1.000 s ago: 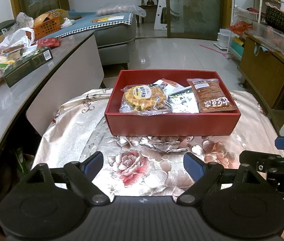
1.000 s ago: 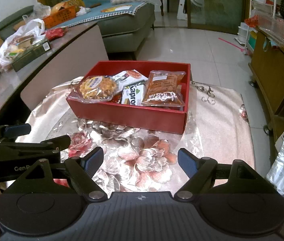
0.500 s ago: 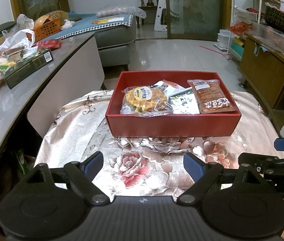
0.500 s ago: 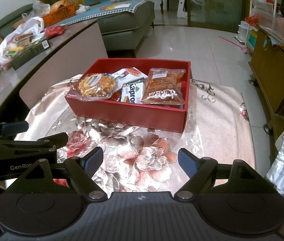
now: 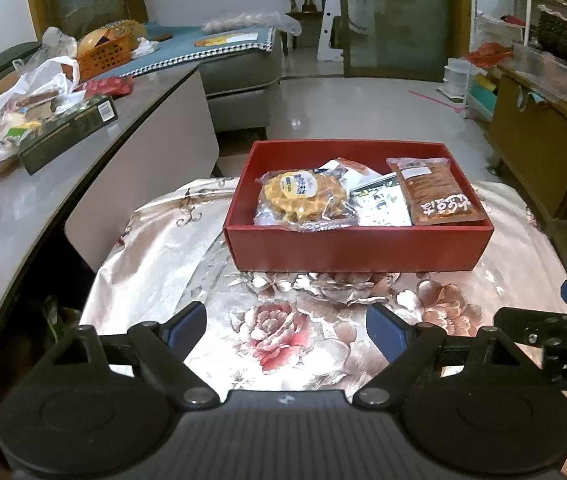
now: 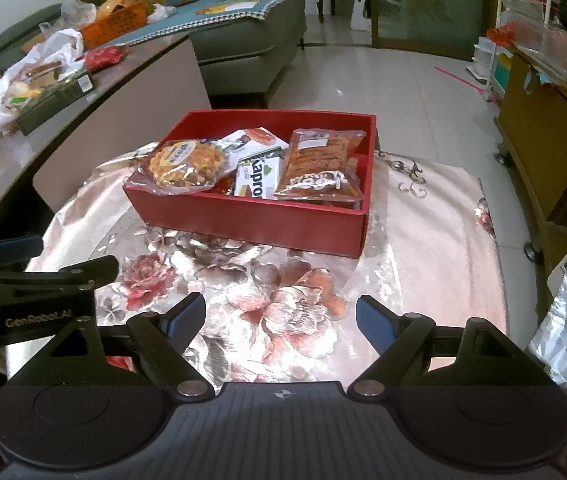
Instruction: Organize snacks
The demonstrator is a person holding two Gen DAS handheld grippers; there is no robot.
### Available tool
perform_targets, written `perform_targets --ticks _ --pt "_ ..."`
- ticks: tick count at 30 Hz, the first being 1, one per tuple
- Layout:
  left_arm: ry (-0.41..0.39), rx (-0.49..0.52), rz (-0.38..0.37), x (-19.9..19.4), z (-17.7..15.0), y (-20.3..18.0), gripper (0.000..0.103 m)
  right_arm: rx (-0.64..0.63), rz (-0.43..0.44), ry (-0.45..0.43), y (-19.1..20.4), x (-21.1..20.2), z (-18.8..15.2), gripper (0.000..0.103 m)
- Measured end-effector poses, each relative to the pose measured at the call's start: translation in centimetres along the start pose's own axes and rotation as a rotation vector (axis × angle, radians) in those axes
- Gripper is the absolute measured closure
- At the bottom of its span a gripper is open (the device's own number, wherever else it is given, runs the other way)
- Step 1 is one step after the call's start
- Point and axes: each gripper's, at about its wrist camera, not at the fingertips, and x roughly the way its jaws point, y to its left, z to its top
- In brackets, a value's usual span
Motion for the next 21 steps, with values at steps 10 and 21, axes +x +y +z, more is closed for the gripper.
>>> perform_targets --ticks 10,21 --pt "0.024 0.004 -0.024 -0.12 -0.50 -0.35 0.020 0.009 0.002 -0.003 -0.72 -0.61 -0.38 0.015" --pt "-0.038 -0.013 -0.018 -0.92 -0.13 0.04 0.010 -0.002 0.008 -0.003 -0.31 -0.34 -0.19 0.014"
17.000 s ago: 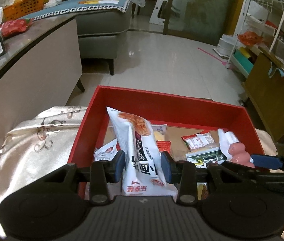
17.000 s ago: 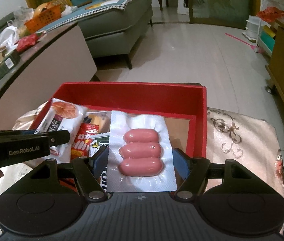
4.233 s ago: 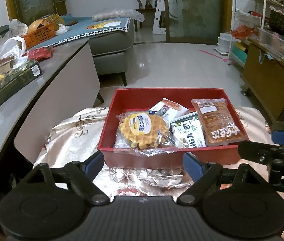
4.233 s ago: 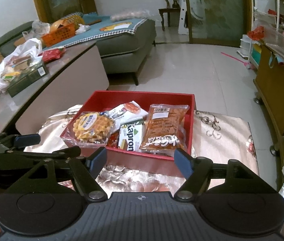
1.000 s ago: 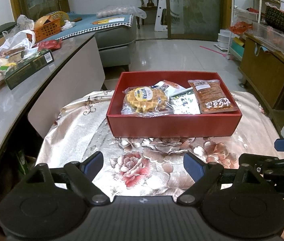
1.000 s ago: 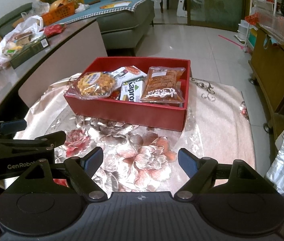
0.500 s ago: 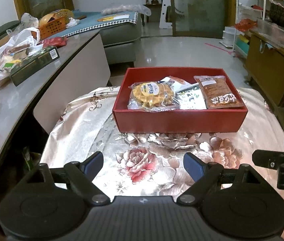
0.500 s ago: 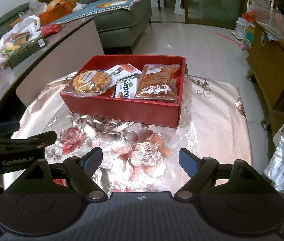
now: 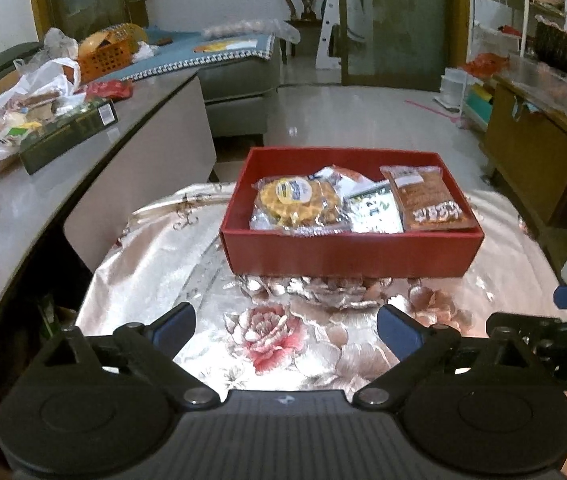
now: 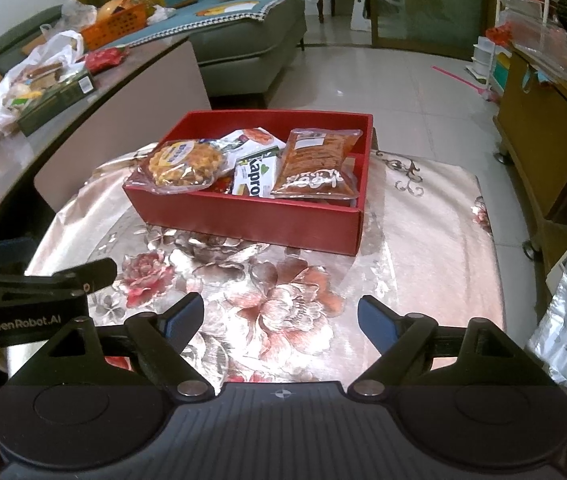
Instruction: Organize snacks
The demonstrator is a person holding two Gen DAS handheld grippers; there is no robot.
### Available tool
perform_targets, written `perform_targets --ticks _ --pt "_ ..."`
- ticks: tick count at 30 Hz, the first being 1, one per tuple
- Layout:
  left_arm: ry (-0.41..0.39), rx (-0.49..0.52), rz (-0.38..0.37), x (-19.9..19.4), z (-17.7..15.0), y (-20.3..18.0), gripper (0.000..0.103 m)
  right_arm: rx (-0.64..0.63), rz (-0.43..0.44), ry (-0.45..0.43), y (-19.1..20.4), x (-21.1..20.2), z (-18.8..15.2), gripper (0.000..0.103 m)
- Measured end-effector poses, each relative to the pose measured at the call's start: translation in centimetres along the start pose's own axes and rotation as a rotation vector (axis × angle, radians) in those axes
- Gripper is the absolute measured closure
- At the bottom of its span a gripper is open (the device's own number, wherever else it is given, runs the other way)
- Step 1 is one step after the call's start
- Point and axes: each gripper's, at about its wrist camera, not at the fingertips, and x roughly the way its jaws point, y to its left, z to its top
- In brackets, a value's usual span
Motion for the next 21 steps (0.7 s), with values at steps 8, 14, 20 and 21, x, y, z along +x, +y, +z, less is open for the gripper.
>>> perform_targets --ticks 8,14,20,21 --pt "-0.093 -0.035 -0.011 -1.5 0.6 0.7 0.003 -0.005 0.013 -0.026 0.2 -0.4 0.2 0.014" --pt "-0.153 -0.025 -0.002 -2.2 0.5 0.5 0.003 -0.010 0.014 -0.025 0.3 -0.3 0.3 0.014" --pt "-0.142 -0.020 0.007 -1.8 0.4 0.4 0.003 -0.007 0.010 -0.024 0.2 -0.3 0.2 0.014" --pt "-0.142 -0.017 0.008 -1.8 0.4 0.3 0.003 -0.008 0.008 -0.022 0.3 -0.3 0.2 0.014"
